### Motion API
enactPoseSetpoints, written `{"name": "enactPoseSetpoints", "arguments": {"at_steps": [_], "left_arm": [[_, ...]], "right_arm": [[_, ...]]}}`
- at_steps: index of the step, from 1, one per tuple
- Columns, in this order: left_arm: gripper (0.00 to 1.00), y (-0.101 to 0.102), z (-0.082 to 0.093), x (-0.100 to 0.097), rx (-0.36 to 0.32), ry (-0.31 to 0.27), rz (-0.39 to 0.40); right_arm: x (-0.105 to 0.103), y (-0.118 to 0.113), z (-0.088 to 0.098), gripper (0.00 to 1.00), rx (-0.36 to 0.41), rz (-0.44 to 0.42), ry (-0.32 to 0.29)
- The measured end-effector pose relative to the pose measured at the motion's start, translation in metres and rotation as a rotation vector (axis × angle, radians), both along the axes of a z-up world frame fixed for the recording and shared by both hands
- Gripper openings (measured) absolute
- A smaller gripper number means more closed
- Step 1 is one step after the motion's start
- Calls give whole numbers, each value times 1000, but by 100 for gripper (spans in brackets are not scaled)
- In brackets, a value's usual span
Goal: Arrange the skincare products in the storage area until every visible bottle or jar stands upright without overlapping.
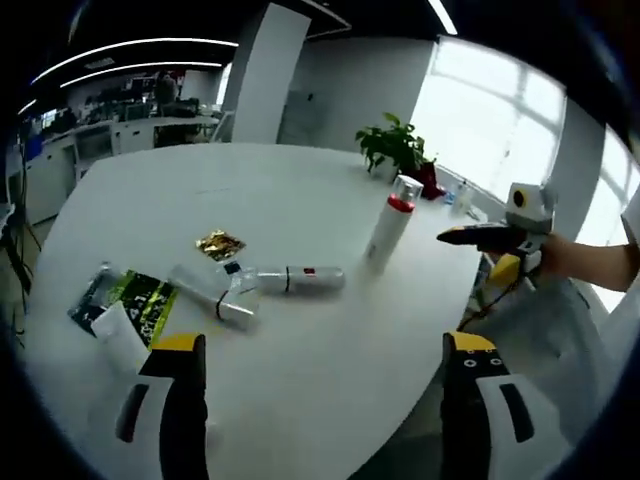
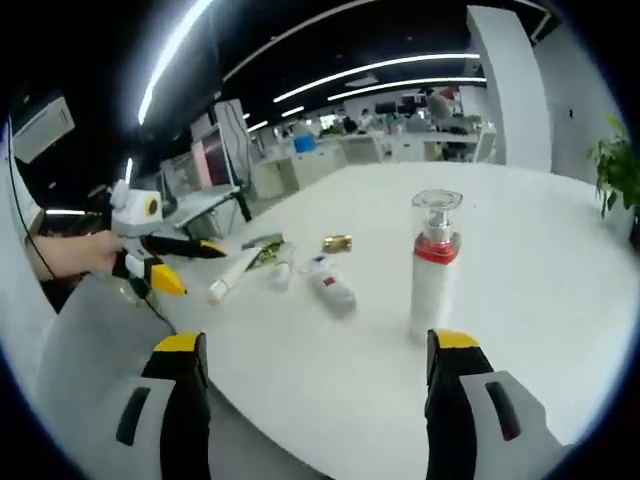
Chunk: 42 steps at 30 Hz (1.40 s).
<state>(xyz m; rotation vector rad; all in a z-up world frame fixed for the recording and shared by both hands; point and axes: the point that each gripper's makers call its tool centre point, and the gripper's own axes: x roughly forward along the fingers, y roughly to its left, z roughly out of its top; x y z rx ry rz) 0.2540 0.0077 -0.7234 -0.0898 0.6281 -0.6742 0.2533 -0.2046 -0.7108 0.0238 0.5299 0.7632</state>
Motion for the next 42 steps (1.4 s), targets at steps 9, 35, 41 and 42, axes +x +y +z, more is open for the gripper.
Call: {"name": "enactPoseSetpoints", "arguments": {"at_steps": [9, 35, 41, 42], "left_arm": [[94, 24, 3, -23, 12, 19, 33], [93, 70, -1, -40, 58, 62, 164], [92, 79, -10, -30, 72, 98, 236], [91, 80, -11, -28, 76, 103, 250]], "right_arm": [[-9, 4, 12, 91, 21, -17, 2], [-21, 17, 16, 90, 26, -9, 7], [-21, 17, 15, 89, 13, -9, 3], [-21, 17, 15, 89, 10, -10, 3]]}}
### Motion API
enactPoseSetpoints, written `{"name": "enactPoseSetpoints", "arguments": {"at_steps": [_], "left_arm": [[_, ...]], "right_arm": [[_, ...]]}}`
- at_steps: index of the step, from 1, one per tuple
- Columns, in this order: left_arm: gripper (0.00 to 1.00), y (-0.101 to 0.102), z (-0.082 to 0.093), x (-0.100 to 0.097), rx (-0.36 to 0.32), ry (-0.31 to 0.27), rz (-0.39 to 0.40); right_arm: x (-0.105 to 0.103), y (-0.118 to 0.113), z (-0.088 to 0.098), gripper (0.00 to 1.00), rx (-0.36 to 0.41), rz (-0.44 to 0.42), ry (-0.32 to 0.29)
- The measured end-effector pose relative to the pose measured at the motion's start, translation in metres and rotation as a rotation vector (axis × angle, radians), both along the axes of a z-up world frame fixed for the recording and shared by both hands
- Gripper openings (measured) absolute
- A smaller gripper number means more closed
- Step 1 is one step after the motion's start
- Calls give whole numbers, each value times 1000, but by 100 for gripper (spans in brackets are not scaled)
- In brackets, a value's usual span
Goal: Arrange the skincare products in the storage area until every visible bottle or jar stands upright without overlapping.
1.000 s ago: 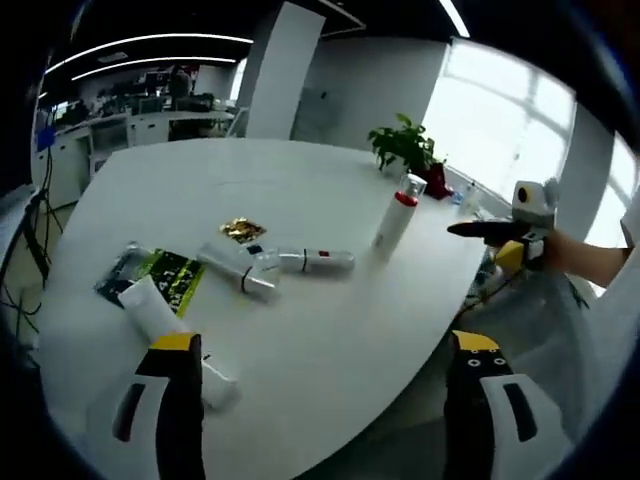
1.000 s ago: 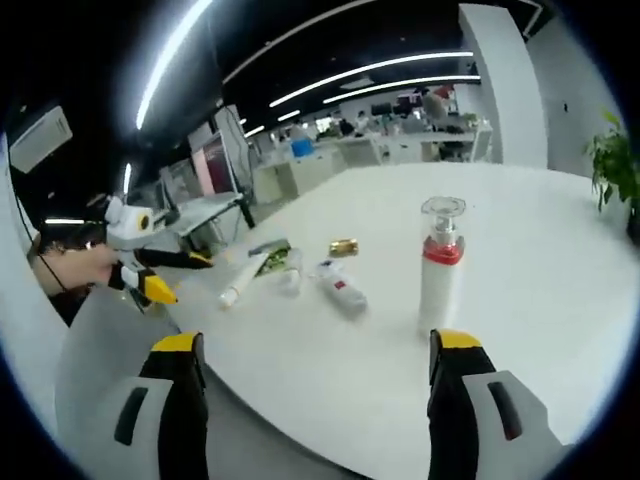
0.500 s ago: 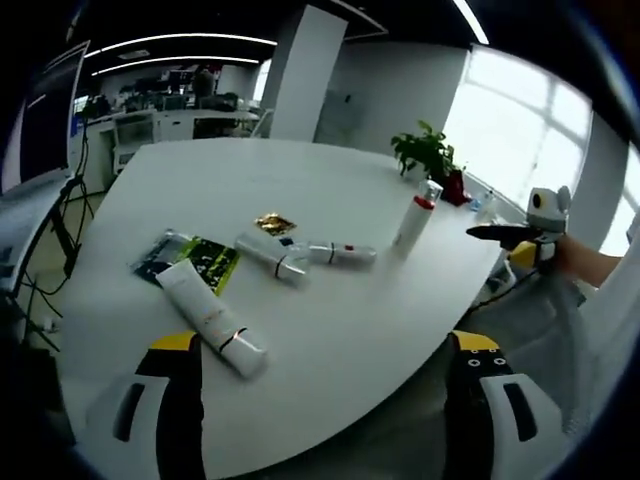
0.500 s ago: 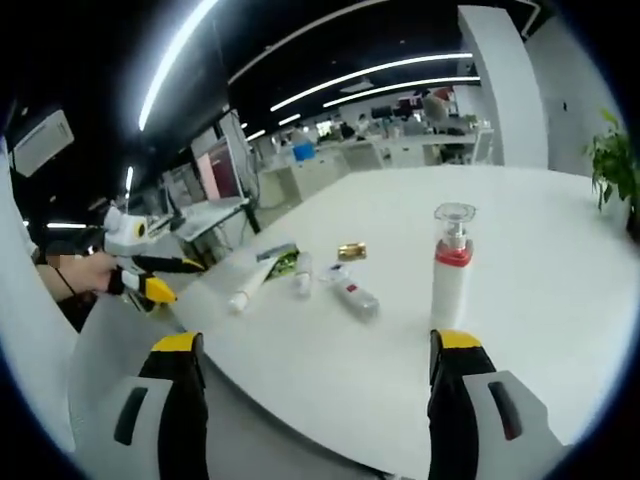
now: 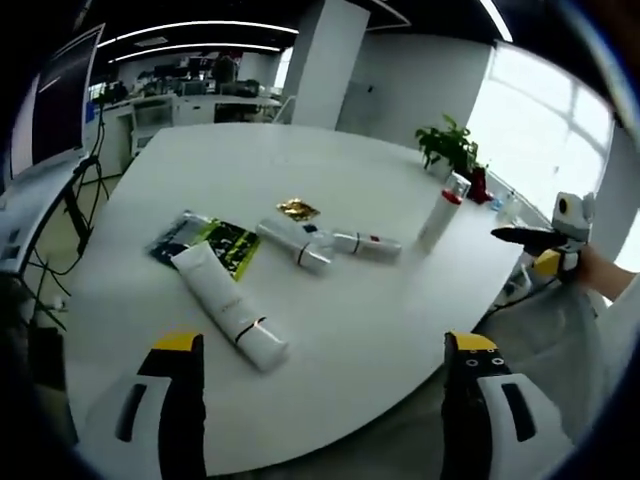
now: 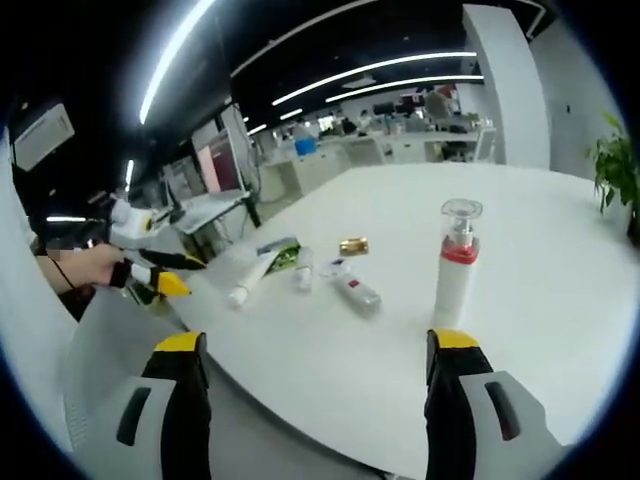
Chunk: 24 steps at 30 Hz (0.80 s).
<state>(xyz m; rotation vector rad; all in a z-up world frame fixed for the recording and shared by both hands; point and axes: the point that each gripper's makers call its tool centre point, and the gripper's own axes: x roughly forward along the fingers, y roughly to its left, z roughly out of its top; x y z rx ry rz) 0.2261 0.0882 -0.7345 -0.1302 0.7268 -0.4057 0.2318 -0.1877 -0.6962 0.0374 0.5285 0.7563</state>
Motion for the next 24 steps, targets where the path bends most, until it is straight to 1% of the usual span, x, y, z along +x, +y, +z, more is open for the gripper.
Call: {"name": "enactPoseSetpoints", "arguments": {"at_steps": [4, 6, 7, 10, 16, 18, 19, 20, 21, 24], "left_arm": [[88, 8, -7, 6, 26, 23, 34], [86, 14, -15, 12, 54, 42, 60], [84, 16, -17, 14, 58, 48, 67], [81, 21, -25, 18, 52, 89, 120], [77, 27, -35, 30, 83, 139, 166], [74, 29, -39, 30, 87, 187, 203], [74, 31, -44, 36, 83, 199, 210], [73, 31, -46, 40, 83, 197, 211], [72, 35, -49, 45, 92, 208, 222], [70, 37, -53, 50, 115, 229, 227]], "right_arm": [[-1, 1, -2, 88, -14, 3, 4], [-2, 1, -3, 87, -20, 7, 6], [-2, 1, -4, 86, -24, 5, 7], [-2, 2, -4, 86, -24, 2, 11], [-1, -1, -6, 84, -21, -14, 24], [-2, -2, -7, 83, -27, -18, 30], [-2, -2, -8, 83, -28, -18, 31], [-2, -2, -10, 83, -32, -20, 37], [-2, -2, -11, 83, -37, -23, 41], [-1, -3, -16, 83, -42, -28, 49]]}}
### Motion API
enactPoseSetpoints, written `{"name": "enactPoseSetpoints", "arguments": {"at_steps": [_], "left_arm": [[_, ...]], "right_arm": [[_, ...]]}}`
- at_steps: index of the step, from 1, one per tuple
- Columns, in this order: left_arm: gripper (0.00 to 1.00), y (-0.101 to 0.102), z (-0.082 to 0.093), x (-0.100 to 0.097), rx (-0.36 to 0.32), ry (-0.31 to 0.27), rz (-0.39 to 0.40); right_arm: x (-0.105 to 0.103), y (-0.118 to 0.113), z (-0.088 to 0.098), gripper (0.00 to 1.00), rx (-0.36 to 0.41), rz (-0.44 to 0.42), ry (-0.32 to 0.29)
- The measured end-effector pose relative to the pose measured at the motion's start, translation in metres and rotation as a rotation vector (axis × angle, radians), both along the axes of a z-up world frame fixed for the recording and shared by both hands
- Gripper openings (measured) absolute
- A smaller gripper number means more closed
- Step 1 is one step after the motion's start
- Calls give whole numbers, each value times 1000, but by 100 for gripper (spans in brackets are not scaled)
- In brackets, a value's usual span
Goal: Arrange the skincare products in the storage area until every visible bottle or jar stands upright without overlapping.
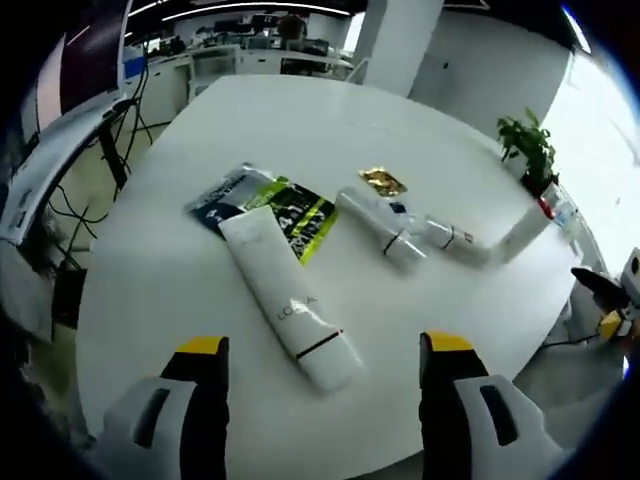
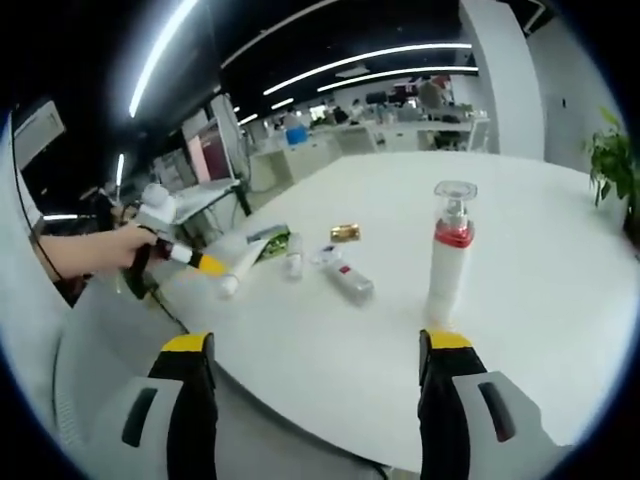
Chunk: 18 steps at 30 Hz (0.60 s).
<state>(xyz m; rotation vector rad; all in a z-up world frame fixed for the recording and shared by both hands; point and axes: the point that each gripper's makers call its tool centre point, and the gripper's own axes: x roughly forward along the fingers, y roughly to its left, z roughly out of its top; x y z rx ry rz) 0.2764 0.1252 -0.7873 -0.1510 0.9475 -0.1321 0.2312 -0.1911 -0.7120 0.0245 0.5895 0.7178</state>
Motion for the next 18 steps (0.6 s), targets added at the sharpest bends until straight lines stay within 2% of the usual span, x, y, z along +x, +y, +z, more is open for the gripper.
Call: {"name": "enactPoseSetpoints", "arguments": {"at_steps": [6, 9, 12, 18], "left_arm": [[65, 8, -9, 23, 44, 31, 42], [64, 21, -20, 37, 66, 50, 80], [62, 27, -18, 38, 98, 64, 101], [58, 32, -31, 45, 136, 114, 117]], "right_arm": [[3, -3, -3, 83, -2, -23, 8], [4, -4, -3, 83, -5, -30, 6], [4, -4, -4, 82, -10, -29, 8], [4, -5, -7, 82, -10, -36, 19]]}}
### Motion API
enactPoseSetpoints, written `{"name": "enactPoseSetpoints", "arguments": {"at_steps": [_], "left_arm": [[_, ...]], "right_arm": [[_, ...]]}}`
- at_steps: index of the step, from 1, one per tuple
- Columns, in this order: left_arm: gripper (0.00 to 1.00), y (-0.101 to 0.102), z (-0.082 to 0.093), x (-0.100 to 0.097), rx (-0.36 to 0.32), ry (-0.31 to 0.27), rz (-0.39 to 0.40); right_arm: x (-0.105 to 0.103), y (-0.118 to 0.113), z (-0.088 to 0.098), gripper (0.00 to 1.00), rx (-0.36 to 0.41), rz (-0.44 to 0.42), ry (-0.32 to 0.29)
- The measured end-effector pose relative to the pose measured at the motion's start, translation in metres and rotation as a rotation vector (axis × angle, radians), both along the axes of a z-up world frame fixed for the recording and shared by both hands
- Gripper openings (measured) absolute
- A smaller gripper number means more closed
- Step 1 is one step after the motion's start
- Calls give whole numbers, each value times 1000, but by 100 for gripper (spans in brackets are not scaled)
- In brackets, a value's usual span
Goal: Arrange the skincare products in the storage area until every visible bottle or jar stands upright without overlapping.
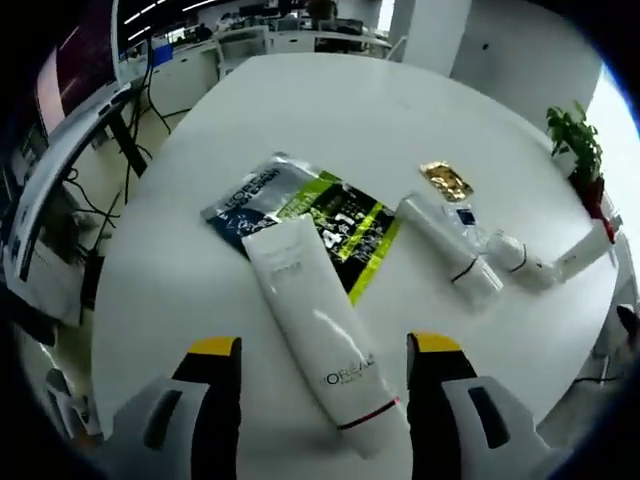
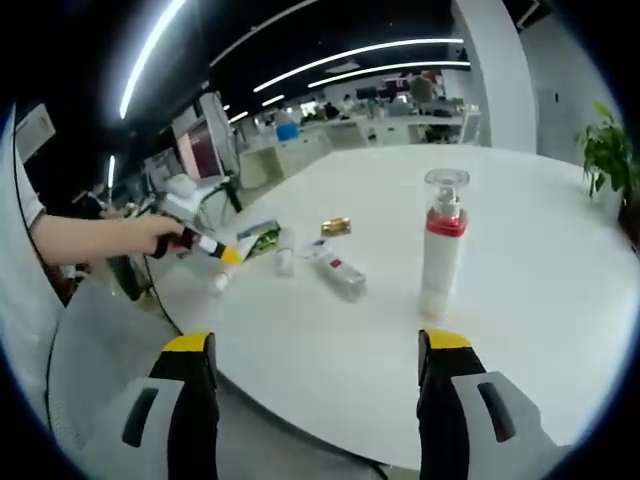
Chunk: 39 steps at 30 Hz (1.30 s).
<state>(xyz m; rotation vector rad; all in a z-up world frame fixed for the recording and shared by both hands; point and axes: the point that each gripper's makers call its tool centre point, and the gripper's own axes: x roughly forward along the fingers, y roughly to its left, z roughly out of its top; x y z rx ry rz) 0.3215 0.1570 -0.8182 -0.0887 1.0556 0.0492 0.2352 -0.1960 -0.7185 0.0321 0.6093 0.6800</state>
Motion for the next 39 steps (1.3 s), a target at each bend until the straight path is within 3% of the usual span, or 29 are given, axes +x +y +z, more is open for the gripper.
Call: {"name": "enactPoseSetpoints", "arguments": {"at_steps": [9, 17, 21, 23, 24, 25, 29, 39], "left_arm": [[55, 4, -7, 4, 23, 100, 32], [51, 7, -14, 9, 38, 127, 53], [49, 8, -13, 13, 44, 113, 33], [40, 9, -12, 16, 52, 94, 13], [40, 3, -14, 14, 10, 105, 29], [40, 8, -13, 15, 43, 100, 22], [38, 7, -12, 14, 41, 89, 10], [31, 0, -7, 12, -27, 19, 7]], "right_arm": [[0, 0, -3, 80, 5, -7, 17], [0, -1, -4, 79, 9, -18, 26], [1, -2, -4, 78, 15, -26, 27], [0, -2, -4, 78, 12, -24, 29], [0, -2, -4, 78, 13, -23, 29], [0, -2, -4, 78, 14, -23, 29], [1, -2, -4, 77, 13, -24, 29], [-2, 3, -5, 76, -6, 14, 27]]}}
